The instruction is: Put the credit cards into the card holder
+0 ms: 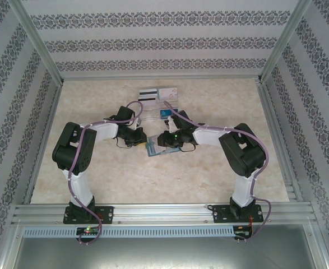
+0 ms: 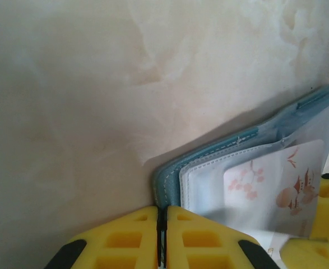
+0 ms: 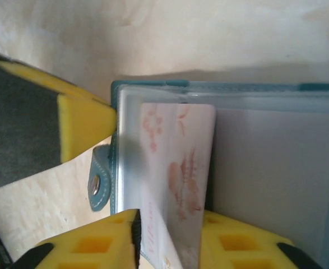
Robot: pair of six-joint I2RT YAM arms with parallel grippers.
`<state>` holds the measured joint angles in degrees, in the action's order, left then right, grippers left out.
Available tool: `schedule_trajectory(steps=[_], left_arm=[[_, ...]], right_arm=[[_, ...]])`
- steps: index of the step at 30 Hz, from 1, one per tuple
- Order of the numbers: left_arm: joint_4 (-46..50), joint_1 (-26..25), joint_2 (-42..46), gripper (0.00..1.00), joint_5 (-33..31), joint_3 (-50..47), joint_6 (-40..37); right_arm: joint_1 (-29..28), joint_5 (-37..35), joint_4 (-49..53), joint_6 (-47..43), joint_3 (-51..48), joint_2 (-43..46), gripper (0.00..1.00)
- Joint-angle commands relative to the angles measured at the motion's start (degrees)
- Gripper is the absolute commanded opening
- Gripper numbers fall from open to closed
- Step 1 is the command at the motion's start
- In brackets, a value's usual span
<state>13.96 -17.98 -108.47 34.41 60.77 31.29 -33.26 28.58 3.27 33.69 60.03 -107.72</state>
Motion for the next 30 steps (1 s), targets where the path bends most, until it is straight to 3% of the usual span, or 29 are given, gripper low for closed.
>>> schedule_trajectory(steps=[1,16,30], left_arm=[[-2.4,-3.5,-2.3,0.10,1.4,-0.2,-0.5],[-1.8,-3.5,-2.0,0.10,1.1,0.2,-0.8],[-1.4,-3.5,-2.3,0.10,1.2,0.9,-1.0]], right_arm=[[-0.1,-5.2,8.6,-5.0,0.6,2.6,0.37],[2.0,-6.5,14.7,-9.5,3.8,5.5,0.38],[2.0,-5.3,15.5,-8.6,5.5,2.1,0.38]])
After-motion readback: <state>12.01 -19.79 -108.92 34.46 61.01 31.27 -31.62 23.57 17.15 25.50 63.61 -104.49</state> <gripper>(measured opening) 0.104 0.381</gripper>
